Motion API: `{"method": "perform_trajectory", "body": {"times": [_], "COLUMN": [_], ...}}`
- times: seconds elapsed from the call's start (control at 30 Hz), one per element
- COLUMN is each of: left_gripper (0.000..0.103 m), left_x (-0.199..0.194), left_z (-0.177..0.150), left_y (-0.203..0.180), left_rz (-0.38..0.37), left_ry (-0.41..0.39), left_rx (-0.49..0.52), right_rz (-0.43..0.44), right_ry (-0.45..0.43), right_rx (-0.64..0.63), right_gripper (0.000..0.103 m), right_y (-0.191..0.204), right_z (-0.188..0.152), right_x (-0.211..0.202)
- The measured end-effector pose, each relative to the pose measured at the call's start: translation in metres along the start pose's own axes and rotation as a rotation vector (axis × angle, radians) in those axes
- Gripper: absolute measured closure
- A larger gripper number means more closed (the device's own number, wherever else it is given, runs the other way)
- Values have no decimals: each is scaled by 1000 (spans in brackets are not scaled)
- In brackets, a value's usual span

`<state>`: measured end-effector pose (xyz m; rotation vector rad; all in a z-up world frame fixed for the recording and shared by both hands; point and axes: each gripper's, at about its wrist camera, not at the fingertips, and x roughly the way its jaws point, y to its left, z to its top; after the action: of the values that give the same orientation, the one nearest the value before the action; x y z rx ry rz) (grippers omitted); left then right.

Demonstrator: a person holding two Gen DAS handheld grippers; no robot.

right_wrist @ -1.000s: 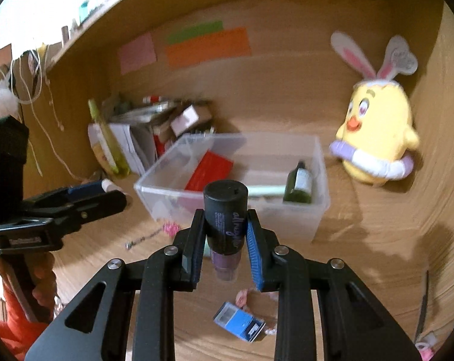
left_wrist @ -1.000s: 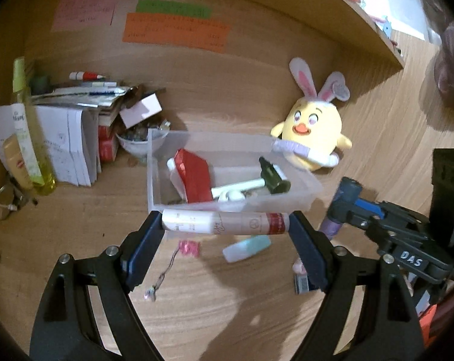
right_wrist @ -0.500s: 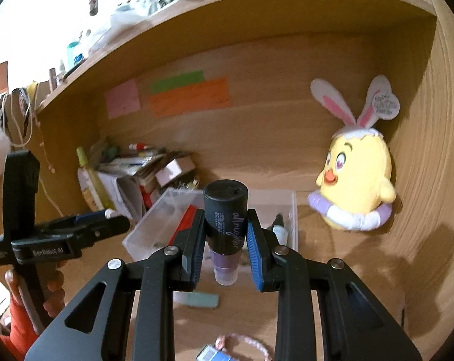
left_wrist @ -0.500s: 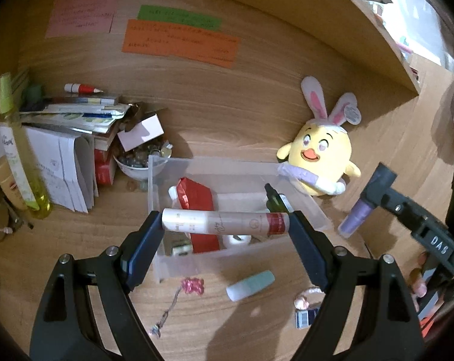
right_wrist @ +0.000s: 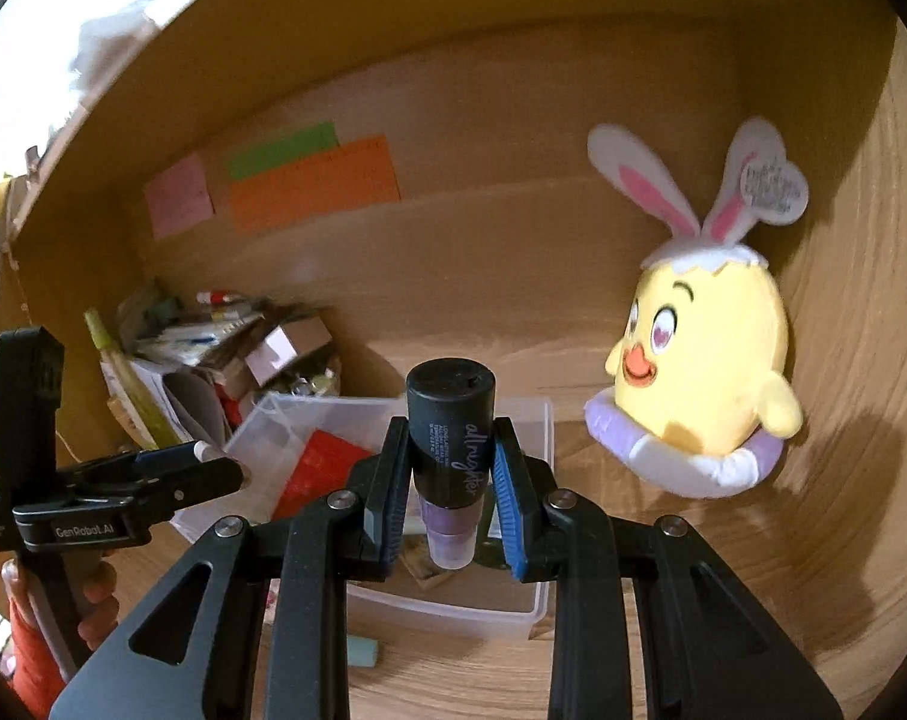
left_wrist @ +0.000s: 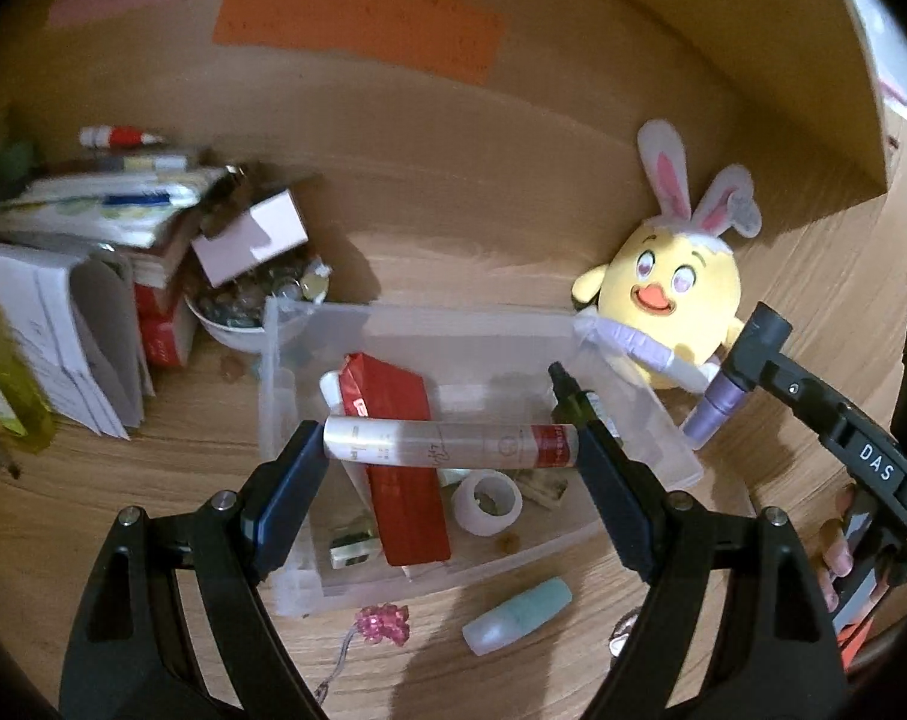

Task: Organize objects
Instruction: 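Lift the tube and lipstick and carry both over the clear box, then lower the tube and lipstick into the box and open both tools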

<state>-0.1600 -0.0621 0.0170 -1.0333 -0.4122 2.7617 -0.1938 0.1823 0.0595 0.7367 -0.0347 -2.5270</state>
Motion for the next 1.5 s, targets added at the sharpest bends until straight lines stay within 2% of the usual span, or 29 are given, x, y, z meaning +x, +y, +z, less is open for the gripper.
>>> {"method": "perform_trajectory", "body": {"times": [0.27, 0.37, 0.63, 0.8, 1.13, 1.37, 1.5], "left_gripper": [19, 19, 19, 19, 17, 17, 12], "left_x": [18, 23, 29, 33, 35, 28, 13], "left_z": [-10, -12, -16, -18, -19, -18, -15], "left_y": [-2, -2, -2, -6, -10, -6, -8], "left_rz": [5, 11, 6, 34, 64, 25, 21], "left_ry": [41, 54, 73, 79, 91, 91, 51], "left_rx": [5, 9, 21, 48, 72, 38, 28], "right_rz": [-7, -54, -73, -79, -29, -19, -6], "right_ry": [73, 96, 131, 151, 219, 234, 240], "right_rx": [-9, -12, -10, -41, -56, -64, -60], "right_gripper": [79, 79, 79, 79, 79, 78, 77], "right_y": [-4, -7, -9, -2, 8, 13, 15], "right_z": [-15, -18, -21, -24, -35, -36, -36], "right_x": [23, 30, 39, 46, 69, 74, 76]}}
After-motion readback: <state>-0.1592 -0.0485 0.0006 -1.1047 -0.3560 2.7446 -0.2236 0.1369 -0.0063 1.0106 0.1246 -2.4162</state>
